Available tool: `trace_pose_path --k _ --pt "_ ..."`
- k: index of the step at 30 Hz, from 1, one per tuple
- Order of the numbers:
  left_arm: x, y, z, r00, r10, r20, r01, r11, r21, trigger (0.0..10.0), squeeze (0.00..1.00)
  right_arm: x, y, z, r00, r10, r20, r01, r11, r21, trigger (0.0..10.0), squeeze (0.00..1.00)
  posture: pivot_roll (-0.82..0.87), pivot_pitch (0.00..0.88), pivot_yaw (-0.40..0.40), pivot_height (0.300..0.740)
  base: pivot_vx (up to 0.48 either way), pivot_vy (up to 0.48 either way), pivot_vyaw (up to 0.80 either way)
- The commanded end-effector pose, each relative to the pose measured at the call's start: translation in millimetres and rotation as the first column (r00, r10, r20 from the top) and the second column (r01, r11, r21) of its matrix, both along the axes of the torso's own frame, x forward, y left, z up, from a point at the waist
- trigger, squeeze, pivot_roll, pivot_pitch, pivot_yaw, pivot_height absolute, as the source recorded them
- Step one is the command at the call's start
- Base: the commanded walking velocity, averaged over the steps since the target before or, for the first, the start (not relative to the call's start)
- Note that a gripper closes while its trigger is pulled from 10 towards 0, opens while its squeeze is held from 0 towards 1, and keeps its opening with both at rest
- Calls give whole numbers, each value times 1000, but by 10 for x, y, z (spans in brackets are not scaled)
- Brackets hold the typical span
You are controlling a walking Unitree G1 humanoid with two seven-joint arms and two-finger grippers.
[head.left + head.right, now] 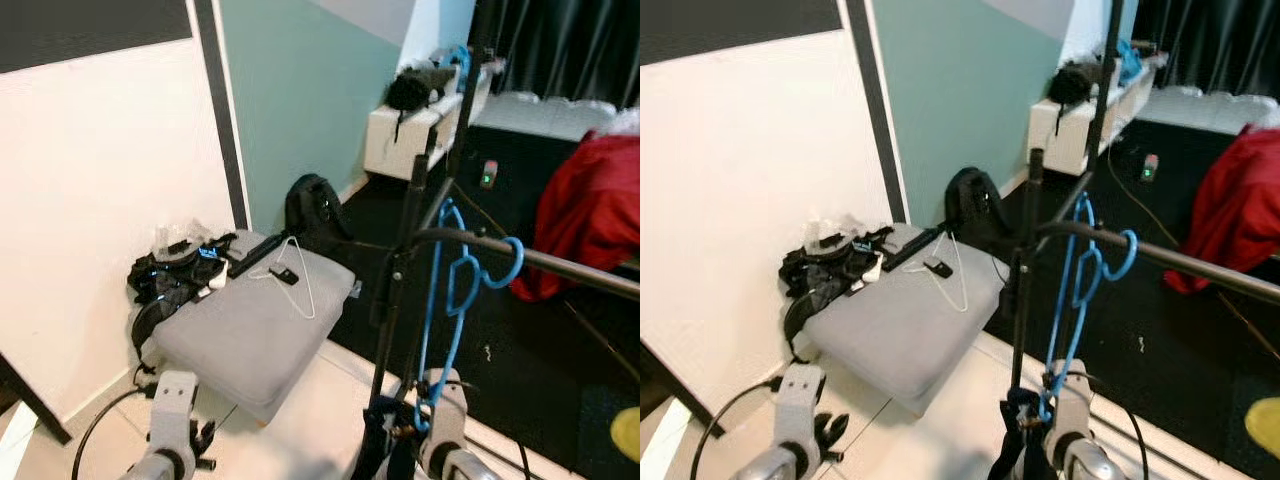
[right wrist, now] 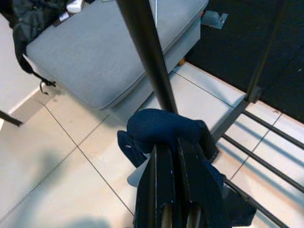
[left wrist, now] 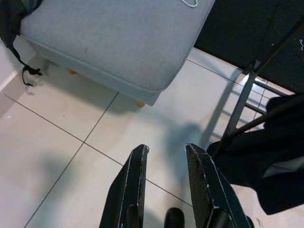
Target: Hang hanger
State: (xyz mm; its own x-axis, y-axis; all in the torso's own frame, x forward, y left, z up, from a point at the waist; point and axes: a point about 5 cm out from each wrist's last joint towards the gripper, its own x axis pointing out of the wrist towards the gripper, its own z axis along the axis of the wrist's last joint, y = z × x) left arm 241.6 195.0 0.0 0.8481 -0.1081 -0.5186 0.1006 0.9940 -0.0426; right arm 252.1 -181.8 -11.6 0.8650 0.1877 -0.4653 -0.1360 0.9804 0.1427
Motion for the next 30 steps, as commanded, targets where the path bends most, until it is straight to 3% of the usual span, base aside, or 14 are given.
trace_pose_path --k 1,6,8,9,10,11,13,15,17,19,21,24,30 --pt "7 -5 -19 1000 -12 -1 12 1000 5 10000 0 -83 74 -93 999 23 -49 -23 1000 0 10000 0 -83 52 0 735 0 0 800" --pt "23 14 -34 1000 -15 6 15 1000 0 10000 0 -70 24 -43 1000 -10 -6 10 1000 -12 10000 0 -80 53 1 735 0 0 800" --pt "18 69 -59 1000 -20 7 20 1000 3 10000 0 -13 -116 83 989 -124 84 127 992 -23 10000 0 -81 53 5 735 0 0 400" --pt "18 69 -59 1000 -20 7 20 1000 3 10000 0 -13 -116 83 989 -124 84 127 992 -23 10000 0 -81 53 5 735 0 0 0" --pt "16 98 -70 1000 -24 10 24 1000 3 10000 0 39 -251 176 963 -230 138 233 972 -5 10000 0 -84 55 6 735 0 0 0" --pt "16 98 -70 1000 -24 10 24 1000 3 10000 0 39 -251 176 963 -230 138 233 972 -5 10000 0 -84 55 6 735 0 0 0" --pt "18 128 -82 1000 -27 11 27 1000 5 10000 0 100 -450 291 917 -348 196 350 936 26 10000 0 -86 54 7 735 0 0 0" --pt "18 128 -82 1000 -27 11 27 1000 5 10000 0 100 -450 291 917 -348 196 350 936 26 10000 0 -86 54 7 735 0 0 0" --pt "32 136 -79 999 -34 16 34 999 5 10000 0 107 -585 345 878 -423 225 427 904 35 10000 0 -87 60 6 735 0 0 0" --pt "32 136 -79 999 -34 16 34 999 5 10000 0 107 -585 345 878 -423 225 427 904 35 10000 0 -87 60 6 735 0 0 0" --pt "52 131 -73 999 -48 19 48 999 7 10000 0 86 -673 354 838 -502 215 501 863 65 10000 0 -87 61 8 735 0 0 -631" --pt "59 127 -72 998 -53 20 53 999 8 10000 0 79 -685 354 830 -517 210 514 855 73 10000 0 -88 62 8 735 0 0 -800" --pt "95 85 -75 998 -64 24 64 998 14 10000 0 64 -612 348 847 -483 224 477 875 83 10000 0 -87 66 4 735 0 0 0"
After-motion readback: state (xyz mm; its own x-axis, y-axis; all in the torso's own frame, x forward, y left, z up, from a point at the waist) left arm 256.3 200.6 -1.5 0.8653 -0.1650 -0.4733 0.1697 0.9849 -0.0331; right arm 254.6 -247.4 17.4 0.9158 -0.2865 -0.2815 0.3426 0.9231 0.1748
